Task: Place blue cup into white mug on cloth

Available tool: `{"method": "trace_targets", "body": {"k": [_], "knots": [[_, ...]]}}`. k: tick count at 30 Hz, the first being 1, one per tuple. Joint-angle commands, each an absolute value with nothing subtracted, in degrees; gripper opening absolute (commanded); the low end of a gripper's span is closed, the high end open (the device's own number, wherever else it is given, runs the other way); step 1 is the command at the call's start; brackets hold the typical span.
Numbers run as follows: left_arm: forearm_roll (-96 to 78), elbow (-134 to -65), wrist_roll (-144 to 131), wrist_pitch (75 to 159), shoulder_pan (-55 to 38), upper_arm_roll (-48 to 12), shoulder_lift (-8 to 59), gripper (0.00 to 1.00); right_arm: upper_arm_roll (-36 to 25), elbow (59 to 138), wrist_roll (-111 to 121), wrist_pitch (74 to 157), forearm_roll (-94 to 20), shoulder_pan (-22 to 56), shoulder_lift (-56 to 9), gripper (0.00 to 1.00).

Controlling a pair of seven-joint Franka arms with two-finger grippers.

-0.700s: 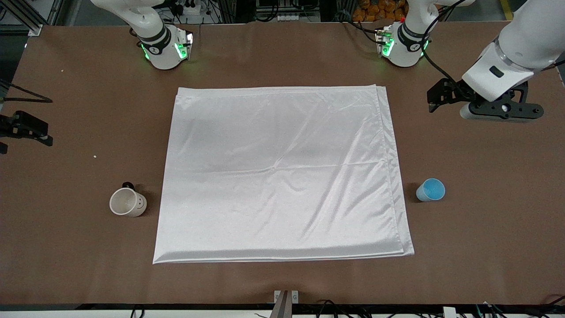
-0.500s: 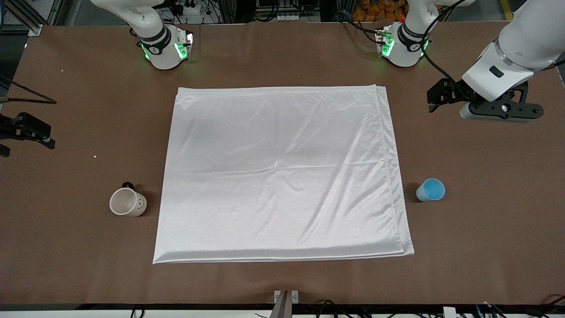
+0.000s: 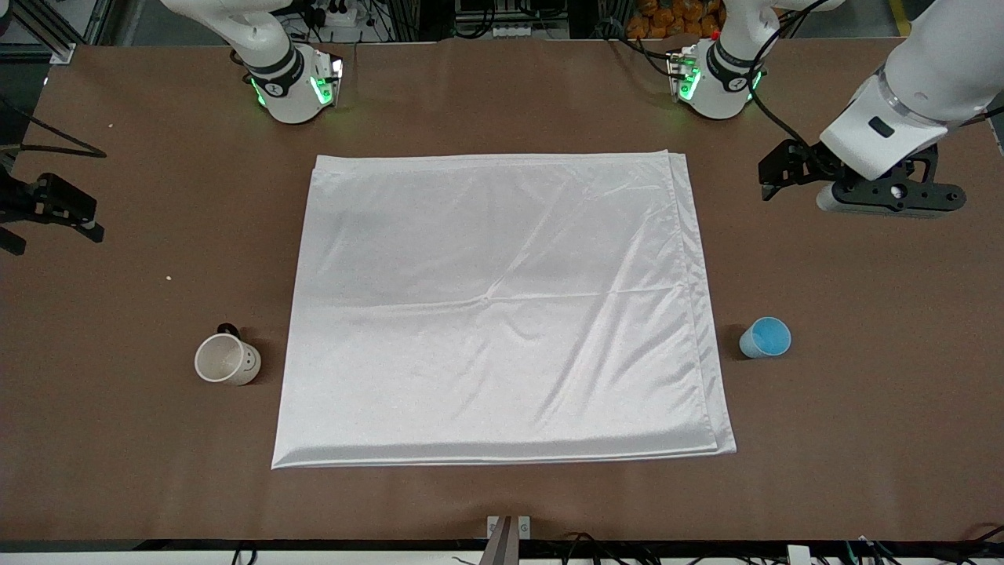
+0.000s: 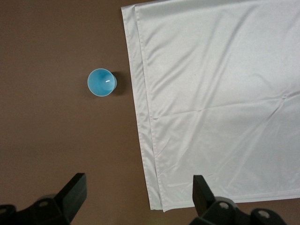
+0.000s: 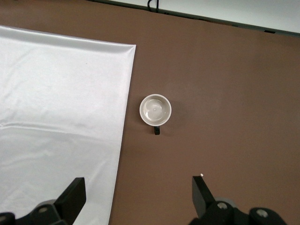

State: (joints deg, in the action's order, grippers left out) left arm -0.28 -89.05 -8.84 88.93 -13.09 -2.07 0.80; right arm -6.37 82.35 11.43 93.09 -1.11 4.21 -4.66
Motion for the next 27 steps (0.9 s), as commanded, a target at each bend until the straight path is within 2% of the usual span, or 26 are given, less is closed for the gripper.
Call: {"method": "trace_targets", "body": {"k": [1,27], "knots": [[1.0,-89.7,-9.5,90.5,-13.4,-2.2,0.4,1.00,-6.0,84.6,8.6,93.9,-0.4,4.7,-2.9,1.00],[1.9,-90.4,-9.4,91.4,-13.6,-2.3,1.2,1.00,-6.2,86.7,4.9,91.8,-0.3,4.7,-1.3,1.00]]}}
